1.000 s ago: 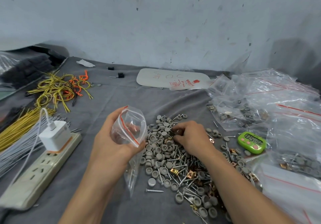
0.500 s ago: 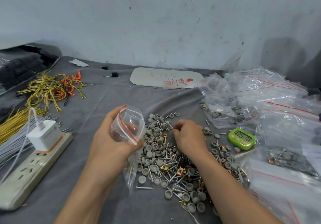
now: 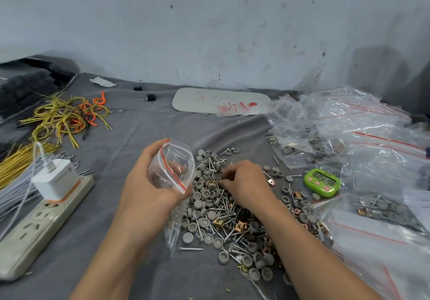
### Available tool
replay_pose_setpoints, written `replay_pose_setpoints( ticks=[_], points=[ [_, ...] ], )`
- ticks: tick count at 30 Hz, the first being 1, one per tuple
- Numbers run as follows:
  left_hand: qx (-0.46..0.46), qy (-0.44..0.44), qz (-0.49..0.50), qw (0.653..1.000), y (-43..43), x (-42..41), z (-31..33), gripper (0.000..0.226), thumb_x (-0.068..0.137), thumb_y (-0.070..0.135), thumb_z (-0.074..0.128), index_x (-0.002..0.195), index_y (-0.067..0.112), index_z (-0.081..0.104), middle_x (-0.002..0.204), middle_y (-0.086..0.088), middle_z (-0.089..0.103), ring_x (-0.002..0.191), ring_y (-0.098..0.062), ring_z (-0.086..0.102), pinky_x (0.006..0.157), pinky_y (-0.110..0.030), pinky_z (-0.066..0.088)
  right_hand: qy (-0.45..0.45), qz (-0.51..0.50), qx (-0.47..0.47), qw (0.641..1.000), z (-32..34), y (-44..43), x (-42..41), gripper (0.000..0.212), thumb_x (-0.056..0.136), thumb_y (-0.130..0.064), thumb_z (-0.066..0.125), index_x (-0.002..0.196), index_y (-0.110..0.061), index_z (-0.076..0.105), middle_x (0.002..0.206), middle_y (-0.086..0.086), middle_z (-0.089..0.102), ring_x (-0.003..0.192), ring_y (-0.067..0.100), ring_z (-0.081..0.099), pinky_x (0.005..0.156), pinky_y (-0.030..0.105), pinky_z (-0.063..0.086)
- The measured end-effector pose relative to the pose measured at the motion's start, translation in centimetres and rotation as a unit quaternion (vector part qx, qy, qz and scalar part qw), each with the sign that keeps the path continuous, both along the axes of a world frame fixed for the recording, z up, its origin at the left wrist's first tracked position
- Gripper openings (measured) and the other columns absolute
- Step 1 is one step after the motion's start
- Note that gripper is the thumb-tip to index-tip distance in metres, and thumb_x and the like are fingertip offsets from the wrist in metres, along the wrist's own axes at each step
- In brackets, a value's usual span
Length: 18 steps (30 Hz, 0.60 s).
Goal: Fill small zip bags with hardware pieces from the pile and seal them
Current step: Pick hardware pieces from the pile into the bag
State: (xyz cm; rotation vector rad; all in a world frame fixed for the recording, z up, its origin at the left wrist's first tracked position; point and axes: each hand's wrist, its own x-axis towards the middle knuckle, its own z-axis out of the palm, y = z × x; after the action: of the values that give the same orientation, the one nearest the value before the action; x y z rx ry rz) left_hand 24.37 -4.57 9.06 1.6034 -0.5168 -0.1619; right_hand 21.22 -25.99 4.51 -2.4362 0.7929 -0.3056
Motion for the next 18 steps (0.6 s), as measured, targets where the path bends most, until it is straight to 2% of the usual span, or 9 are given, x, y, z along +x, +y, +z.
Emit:
replay_pose_setpoints(
  ticks=[2,4,6,8,10,12,13,15,18],
  points=[
    [0.003,-0.005,0.007,1.000,-0.1,-0.3,0.1,0.081,0.054,0.013,0.092,0.121,0.046,0.061,0.100,0.017,0.075,0.091,0.001,0.070,0.083,-0.028,0.054,-0.010,-0.009,0.046,0.999,-0.2,-0.2,-0.5,0.019,0.086,-0.023,0.082,0.071,-0.027,0.071,0.062,-0.007,0.070,0.054,0.009,0.070,0.068,0.040,0.065],
    [0.007,-0.008,0.019,1.000,-0.2,-0.6,0.2,0.078,0.050,0.024,0.084,0.121,0.048,0.061,0.102,0.017,0.074,0.093,0.000,0.070,0.091,-0.036,0.056,-0.017,-0.005,0.075,0.997,0.0,-0.2,-1.2,0.019,0.087,-0.018,0.081,0.073,-0.025,0.071,0.061,-0.004,0.072,0.051,0.010,0.070,0.064,0.040,0.065],
    [0.018,-0.023,0.031,0.999,-0.4,-0.8,0.2,0.078,0.051,0.029,0.083,0.122,0.050,0.059,0.104,0.021,0.073,0.093,0.003,0.069,0.091,-0.039,0.057,-0.066,-0.002,0.085,0.994,0.4,-0.1,-2.1,0.021,0.089,-0.014,0.078,0.073,-0.026,0.070,0.060,-0.010,0.072,0.047,0.009,0.068,0.055,0.031,0.062],
    [0.046,-0.054,0.040,0.997,-0.7,-1.2,0.1,0.079,0.053,0.036,0.083,0.124,0.054,0.055,0.105,0.028,0.070,0.092,0.008,0.066,0.086,-0.034,0.056,-0.157,-0.002,0.073,0.985,1.5,0.4,-3.2,0.022,0.088,-0.014,0.078,0.073,-0.028,0.069,0.066,-0.018,0.071,0.048,0.006,0.067,0.047,0.018,0.053],
    [0.091,-0.094,0.040,0.991,-1.1,-1.5,-0.1,0.083,0.055,0.036,0.082,0.127,0.060,0.048,0.104,0.033,0.066,0.090,0.012,0.063,0.077,-0.023,0.052,-0.247,0.015,0.070,0.966,3.1,1.2,-4.3,0.020,0.084,-0.015,0.081,0.075,-0.030,0.072,0.070,-0.019,0.071,0.060,0.003,0.068,0.054,0.013,0.051],
    [0.138,-0.121,0.031,0.983,-1.6,-1.8,-0.2,0.089,0.057,0.029,0.080,0.128,0.065,0.041,0.097,0.035,0.065,0.087,0.015,0.060,0.061,-0.010,0.045,-0.306,0.056,0.107,0.944,4.7,2.1,-5.6,0.021,0.081,-0.011,0.082,0.078,-0.031,0.075,0.075,-0.016,0.074,0.070,0.003,0.070,0.062,0.015,0.054],
    [0.152,-0.128,0.021,0.980,-1.9,-2.0,-0.2,0.091,0.058,0.026,0.079,0.130,0.065,0.039,0.095,0.038,0.063,0.083,0.016,0.059,0.056,-0.008,0.045,-0.323,0.078,0.120,0.936,5.3,2.5,-6.2,0.023,0.079,-0.009,0.083,0.078,-0.031,0.077,0.075,-0.015,0.075,0.071,0.004,0.071,0.064,0.015,0.055],
    [0.166,-0.139,-0.004,0.976,-2.4,-2.5,-0.2,0.093,0.057,0.029,0.076,0.133,0.064,0.035,0.091,0.046,0.058,0.076,0.016,0.060,0.058,-0.003,0.042,-0.341,0.105,0.124,0.926,6.2,3.2,-7.3,0.027,0.076,-0.003,0.083,0.077,-0.029,0.079,0.074,-0.015,0.075,0.070,0.005,0.071,0.063,0.014,0.054],
    [0.181,-0.142,-0.039,0.973,-3.1,-2.8,-0.4,0.099,0.059,0.027,0.076,0.138,0.064,0.030,0.086,0.043,0.061,0.072,0.014,0.061,0.058,-0.004,0.041,-0.329,0.110,0.121,0.930,6.6,3.7,-8.0,0.029,0.073,0.002,0.083,0.077,-0.027,0.081,0.074,-0.016,0.076,0.072,0.003,0.073,0.067,0.012,0.053]
  ],
)
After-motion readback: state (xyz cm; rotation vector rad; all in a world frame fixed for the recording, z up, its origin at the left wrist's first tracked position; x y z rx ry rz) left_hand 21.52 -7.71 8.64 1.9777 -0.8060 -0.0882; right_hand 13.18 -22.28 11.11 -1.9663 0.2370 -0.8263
